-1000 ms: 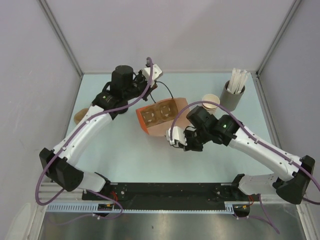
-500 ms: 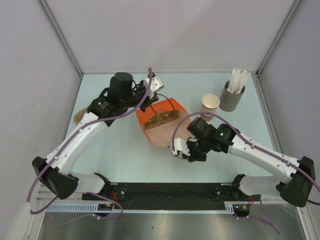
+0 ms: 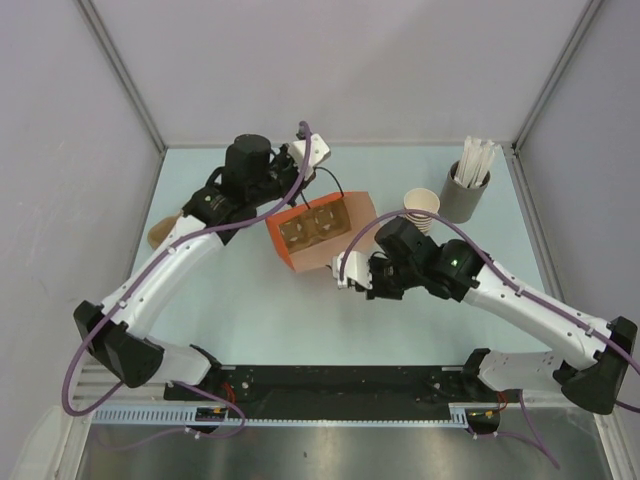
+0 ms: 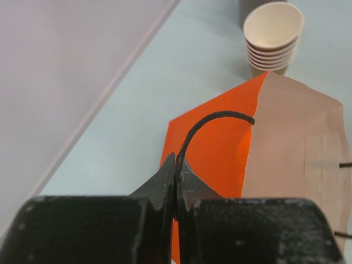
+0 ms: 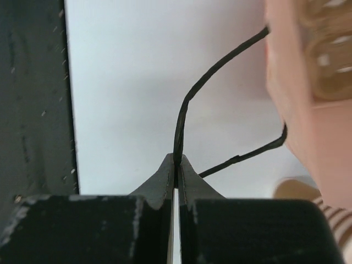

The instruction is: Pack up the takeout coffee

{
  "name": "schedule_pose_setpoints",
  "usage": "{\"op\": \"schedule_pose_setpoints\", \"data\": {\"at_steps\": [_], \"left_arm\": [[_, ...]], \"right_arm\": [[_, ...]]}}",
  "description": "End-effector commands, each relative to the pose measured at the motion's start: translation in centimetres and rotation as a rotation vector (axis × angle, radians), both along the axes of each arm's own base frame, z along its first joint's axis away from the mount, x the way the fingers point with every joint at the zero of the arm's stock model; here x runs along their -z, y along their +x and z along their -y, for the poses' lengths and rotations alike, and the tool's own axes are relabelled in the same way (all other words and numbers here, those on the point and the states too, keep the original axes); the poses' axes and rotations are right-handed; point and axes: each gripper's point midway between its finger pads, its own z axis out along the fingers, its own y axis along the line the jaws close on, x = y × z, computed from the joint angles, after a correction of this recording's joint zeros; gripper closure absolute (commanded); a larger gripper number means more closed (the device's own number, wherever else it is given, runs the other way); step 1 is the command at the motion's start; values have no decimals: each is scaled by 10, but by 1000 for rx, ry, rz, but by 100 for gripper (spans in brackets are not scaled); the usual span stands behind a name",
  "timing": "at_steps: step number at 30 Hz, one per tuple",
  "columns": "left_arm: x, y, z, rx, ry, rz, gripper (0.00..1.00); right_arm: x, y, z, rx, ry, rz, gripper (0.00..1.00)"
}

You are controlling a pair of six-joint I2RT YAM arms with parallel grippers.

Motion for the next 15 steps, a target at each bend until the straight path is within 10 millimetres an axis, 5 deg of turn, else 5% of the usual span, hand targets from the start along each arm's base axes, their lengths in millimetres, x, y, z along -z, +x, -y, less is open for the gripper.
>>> {"op": "schedule_pose_setpoints", "data": {"at_steps": [1,12,15], "left_arm": [[-42,29,0,-96,-59,132,97],[-46,81,9,-175,-52,226,97],[-49,94,6,-197,-71,234,97]], "right_arm": [[-52,36,-21,90,114,156,100],[-78,83,-35,232,202,273,99],[-87,97,-33,279,240,301,88]]}}
